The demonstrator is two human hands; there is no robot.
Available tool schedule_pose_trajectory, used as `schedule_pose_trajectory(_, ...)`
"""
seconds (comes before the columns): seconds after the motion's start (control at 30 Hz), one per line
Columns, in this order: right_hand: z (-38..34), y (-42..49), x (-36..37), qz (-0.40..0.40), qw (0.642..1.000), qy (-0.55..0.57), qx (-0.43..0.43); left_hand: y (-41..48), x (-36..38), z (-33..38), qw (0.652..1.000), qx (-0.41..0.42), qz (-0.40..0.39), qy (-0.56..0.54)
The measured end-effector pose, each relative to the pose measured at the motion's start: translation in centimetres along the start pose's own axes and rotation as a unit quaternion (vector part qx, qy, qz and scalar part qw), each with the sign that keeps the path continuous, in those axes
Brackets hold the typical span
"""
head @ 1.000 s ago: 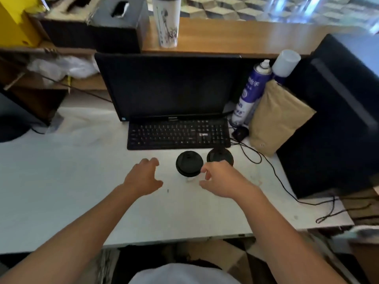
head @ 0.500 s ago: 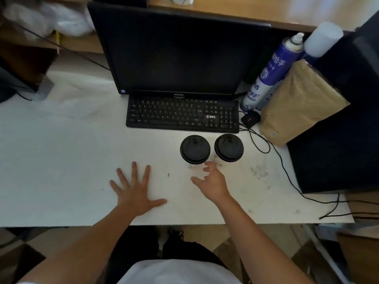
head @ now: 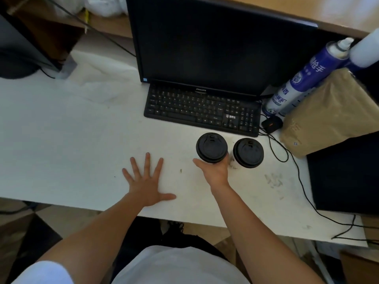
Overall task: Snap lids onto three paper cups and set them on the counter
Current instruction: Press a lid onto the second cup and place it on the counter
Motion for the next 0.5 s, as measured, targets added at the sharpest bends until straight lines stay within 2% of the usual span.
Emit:
schedule_pose_trajectory(0.2, -0.7, 0.4, -0.3, 0.001, 0.999, 0.038, -0.033, 0.2, 0.3, -0.3, 1.0, -0.001, 0.007, 0.007)
schedule_pose_trajectory(0.5, -6.7, 0.3, -2.5, -0.074, 0.981, -0.059, -0.169, 0.2, 0.4, -0.1, 1.0, -0.01, 0.005, 0.016)
Point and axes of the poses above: each hand's wrist, its own y-axis towards the middle knuckle, its own x-axis out of the palm, z = x × y, the point moved 5 cm from there along y, towards the middle knuckle, and after that the axes turned 14 degrees about -x, right-handed, at the moved point
